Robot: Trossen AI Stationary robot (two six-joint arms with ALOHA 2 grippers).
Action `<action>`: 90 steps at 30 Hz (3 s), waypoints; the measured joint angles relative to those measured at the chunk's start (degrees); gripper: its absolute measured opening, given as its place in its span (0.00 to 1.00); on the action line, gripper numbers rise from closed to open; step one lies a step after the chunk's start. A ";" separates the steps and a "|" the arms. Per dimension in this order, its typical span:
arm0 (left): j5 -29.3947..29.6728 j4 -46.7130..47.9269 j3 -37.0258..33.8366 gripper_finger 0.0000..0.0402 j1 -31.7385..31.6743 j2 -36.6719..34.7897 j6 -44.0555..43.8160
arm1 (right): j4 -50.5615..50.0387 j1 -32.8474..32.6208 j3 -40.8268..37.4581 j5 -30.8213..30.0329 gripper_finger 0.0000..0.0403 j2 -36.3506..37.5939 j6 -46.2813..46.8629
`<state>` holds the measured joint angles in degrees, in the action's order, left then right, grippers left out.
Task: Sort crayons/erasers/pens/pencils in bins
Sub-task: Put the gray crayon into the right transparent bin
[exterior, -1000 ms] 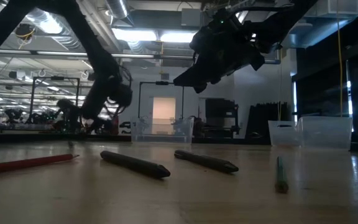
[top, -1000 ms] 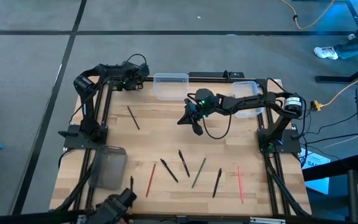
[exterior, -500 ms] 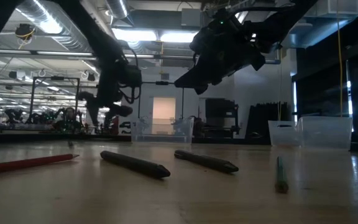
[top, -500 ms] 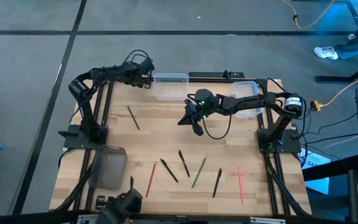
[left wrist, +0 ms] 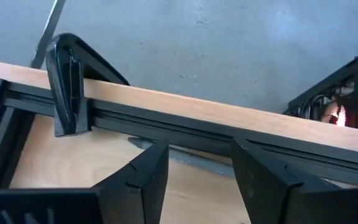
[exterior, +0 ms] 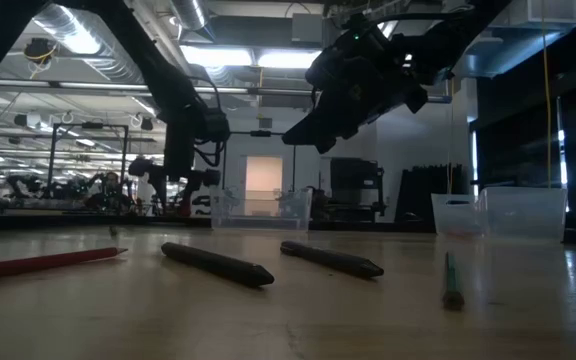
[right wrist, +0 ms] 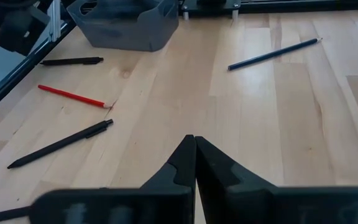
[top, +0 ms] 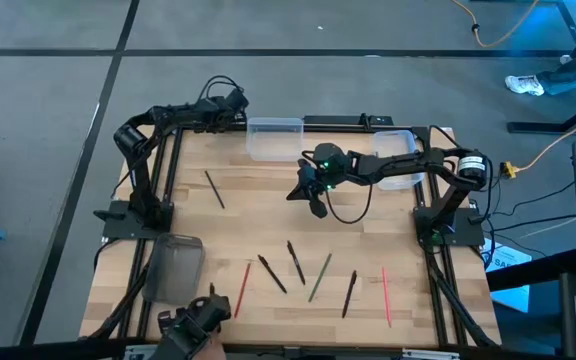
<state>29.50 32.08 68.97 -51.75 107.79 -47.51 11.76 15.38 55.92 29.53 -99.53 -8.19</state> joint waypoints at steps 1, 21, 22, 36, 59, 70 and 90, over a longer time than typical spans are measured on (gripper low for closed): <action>0.22 -0.04 0.00 0.42 0.03 0.26 -0.14 | 0.00 0.00 0.00 0.01 0.03 0.09 -0.14; 7.10 0.28 0.15 0.42 3.30 5.39 -3.06 | -0.60 0.26 0.00 -0.08 0.03 0.14 -0.94; 7.41 0.22 0.09 0.42 3.70 5.29 -3.02 | -0.60 0.26 0.00 -0.08 0.03 0.14 -0.94; 4.69 1.60 0.31 0.42 4.72 4.85 -0.19 | -0.54 0.26 0.00 -0.06 0.03 0.14 0.16; 2.51 1.60 0.63 0.42 2.48 5.88 -0.09 | -1.50 0.26 -0.02 -1.55 0.03 0.76 0.11; 1.62 7.06 0.37 0.42 8.49 -3.29 4.57 | -2.09 0.26 -0.03 -3.58 0.03 3.79 -1.43; -21.64 22.81 -4.61 0.42 7.59 -4.66 45.16 | -4.65 0.24 -0.04 -3.51 0.03 3.75 -1.35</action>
<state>7.86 54.89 64.36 -44.16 103.13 -2.35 7.11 15.62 55.88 26.02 -95.79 -9.54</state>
